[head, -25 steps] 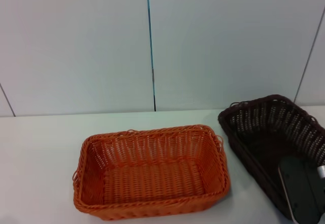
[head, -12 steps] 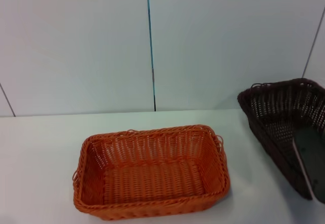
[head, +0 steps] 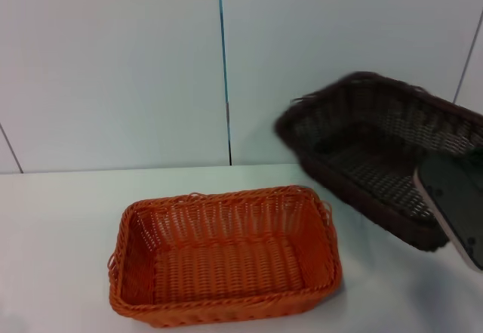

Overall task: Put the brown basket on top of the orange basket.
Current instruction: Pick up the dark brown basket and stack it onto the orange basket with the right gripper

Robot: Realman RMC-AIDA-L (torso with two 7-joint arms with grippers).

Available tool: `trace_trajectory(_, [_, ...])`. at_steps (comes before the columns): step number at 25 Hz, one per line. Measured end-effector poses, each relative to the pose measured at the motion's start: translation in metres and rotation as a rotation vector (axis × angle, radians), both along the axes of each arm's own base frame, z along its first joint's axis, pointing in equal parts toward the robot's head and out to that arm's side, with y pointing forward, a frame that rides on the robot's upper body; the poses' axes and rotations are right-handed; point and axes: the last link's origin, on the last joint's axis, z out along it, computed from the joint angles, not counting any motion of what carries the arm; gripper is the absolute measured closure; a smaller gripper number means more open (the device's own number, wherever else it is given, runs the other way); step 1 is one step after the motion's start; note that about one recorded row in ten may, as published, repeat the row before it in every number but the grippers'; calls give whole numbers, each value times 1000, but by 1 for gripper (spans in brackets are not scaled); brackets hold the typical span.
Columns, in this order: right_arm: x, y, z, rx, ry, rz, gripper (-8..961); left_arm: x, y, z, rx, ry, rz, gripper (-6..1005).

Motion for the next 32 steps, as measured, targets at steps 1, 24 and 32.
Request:
trace_trajectory(1, [-7, 2, 0, -13, -7, 35, 802, 0, 0, 0, 0, 0, 0, 134])
trace_trajectory(24, [-103, 14, -117, -306, -123, 634, 803, 5, -14, -8, 1, -40, -61, 163])
trace_trajectory(32, [-85, -12, -142, -361, -68, 639, 803, 5, -16, -9, 16, -60, -65, 210])
